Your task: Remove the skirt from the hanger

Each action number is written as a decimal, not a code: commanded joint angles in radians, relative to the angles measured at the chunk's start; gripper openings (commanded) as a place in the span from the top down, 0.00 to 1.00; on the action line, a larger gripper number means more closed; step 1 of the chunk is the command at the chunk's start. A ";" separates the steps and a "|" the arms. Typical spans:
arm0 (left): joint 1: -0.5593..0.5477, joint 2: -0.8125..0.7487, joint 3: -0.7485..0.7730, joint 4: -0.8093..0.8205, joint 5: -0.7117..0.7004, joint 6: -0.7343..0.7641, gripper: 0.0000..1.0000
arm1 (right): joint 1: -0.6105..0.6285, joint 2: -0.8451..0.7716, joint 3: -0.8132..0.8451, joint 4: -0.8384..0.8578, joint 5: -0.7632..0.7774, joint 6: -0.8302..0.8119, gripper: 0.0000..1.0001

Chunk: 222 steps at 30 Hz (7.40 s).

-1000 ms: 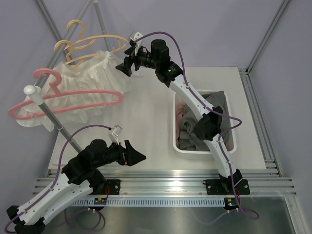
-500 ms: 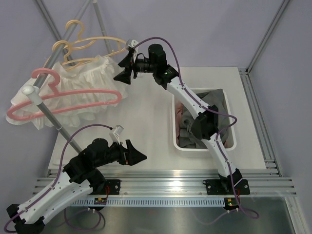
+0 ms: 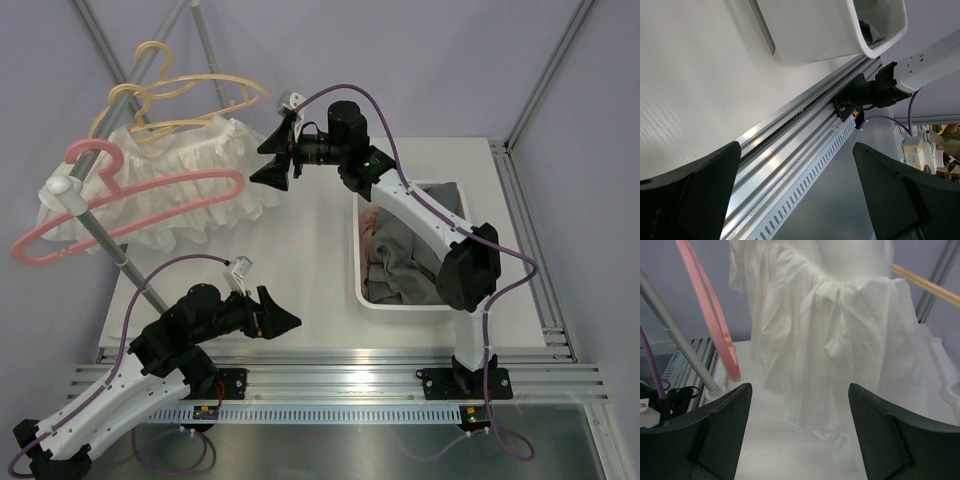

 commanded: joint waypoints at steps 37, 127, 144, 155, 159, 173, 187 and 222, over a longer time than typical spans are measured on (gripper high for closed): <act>-0.004 0.032 -0.005 0.058 0.034 -0.001 0.01 | 0.058 0.112 0.361 -0.062 0.212 -0.130 0.01; -0.002 -0.029 -0.069 0.092 0.056 -0.044 0.01 | 0.365 -0.032 0.225 0.004 0.369 0.063 0.01; -0.002 -0.078 -0.068 0.038 0.039 -0.048 0.01 | 0.363 0.244 0.510 -0.112 0.401 0.049 0.00; -0.004 -0.090 -0.051 -0.008 0.025 -0.038 0.01 | 0.363 0.322 0.562 -0.117 0.540 -0.086 0.10; -0.004 -0.090 -0.057 0.005 0.027 -0.042 0.01 | 0.362 0.309 0.565 -0.117 0.543 -0.124 0.23; -0.002 -0.092 -0.049 0.005 0.030 -0.044 0.01 | 0.328 0.286 0.532 -0.048 0.487 -0.092 1.00; -0.002 -0.080 -0.051 0.290 0.180 -0.133 0.01 | 0.316 0.102 0.375 0.093 0.493 0.083 1.00; -0.002 0.255 0.475 0.319 0.266 0.091 0.01 | 0.266 -0.567 -0.445 -0.215 0.704 0.167 1.00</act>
